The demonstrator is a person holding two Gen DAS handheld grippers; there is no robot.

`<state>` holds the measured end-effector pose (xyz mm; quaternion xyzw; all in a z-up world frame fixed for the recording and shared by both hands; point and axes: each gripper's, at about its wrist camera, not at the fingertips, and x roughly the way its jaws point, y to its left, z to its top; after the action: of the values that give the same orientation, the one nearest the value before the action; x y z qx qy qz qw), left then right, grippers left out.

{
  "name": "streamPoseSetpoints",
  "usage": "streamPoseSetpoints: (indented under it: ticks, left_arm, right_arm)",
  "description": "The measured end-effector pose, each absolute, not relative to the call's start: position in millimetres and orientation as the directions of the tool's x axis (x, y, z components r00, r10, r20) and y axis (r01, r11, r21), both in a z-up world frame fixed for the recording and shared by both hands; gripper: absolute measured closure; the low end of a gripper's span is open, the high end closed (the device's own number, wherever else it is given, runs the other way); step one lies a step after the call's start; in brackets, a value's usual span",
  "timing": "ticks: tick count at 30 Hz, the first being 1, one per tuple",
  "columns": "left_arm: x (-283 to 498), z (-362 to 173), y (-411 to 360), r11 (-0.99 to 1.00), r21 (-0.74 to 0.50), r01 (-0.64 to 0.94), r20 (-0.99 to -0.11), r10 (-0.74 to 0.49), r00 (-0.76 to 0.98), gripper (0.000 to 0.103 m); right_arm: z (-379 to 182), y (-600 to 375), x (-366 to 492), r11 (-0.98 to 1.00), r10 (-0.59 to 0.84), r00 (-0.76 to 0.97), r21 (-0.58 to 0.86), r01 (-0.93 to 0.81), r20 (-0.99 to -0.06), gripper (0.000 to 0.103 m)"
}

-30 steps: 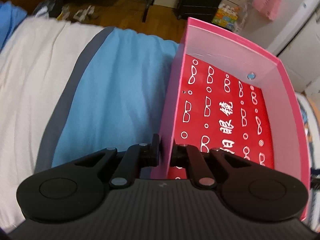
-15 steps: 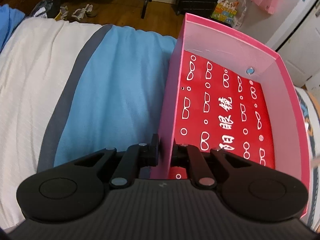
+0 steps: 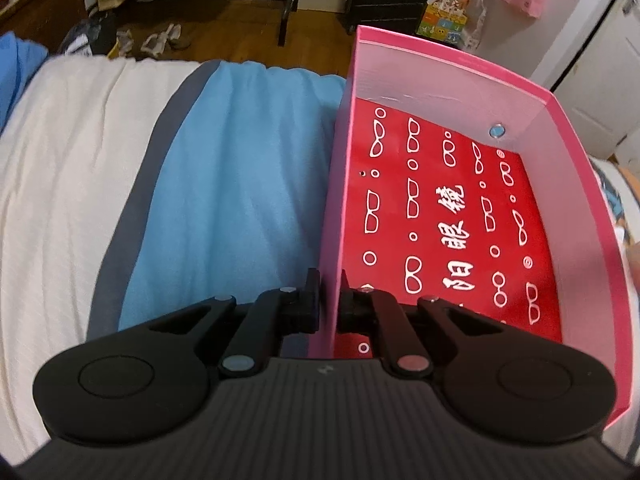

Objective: Organize rigid objects
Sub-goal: 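Lower the QUNDA remote into the pink box and open the right gripper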

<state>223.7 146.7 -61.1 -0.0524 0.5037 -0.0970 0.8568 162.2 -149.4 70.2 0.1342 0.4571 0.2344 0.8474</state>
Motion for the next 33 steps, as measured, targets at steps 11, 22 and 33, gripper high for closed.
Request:
streamPoseSetpoints:
  ticks: [11, 22, 33]
  left_arm:
    - [209.9, -58.2, 148.4, 0.968, -0.160, 0.192, -0.851, -0.234, 0.470, 0.098]
    - [204.3, -60.0, 150.6, 0.966, -0.163, 0.202, -0.836, -0.244, 0.491, 0.098]
    - [203.3, -58.6, 149.1, 0.970, -0.159, 0.185, -0.833, -0.232, 0.503, 0.098]
  right_arm:
    - [-19.1, -91.7, 233.0, 0.849, 0.525, 0.175, 0.496, -0.184, -0.833, 0.045]
    - [-52.3, -44.3, 301.4, 0.873, 0.484, 0.061, 0.478, -0.097, -0.873, 0.045]
    - [-92.7, -50.3, 311.9, 0.864, 0.433, 0.136, 0.454, 0.220, -0.891, 0.045]
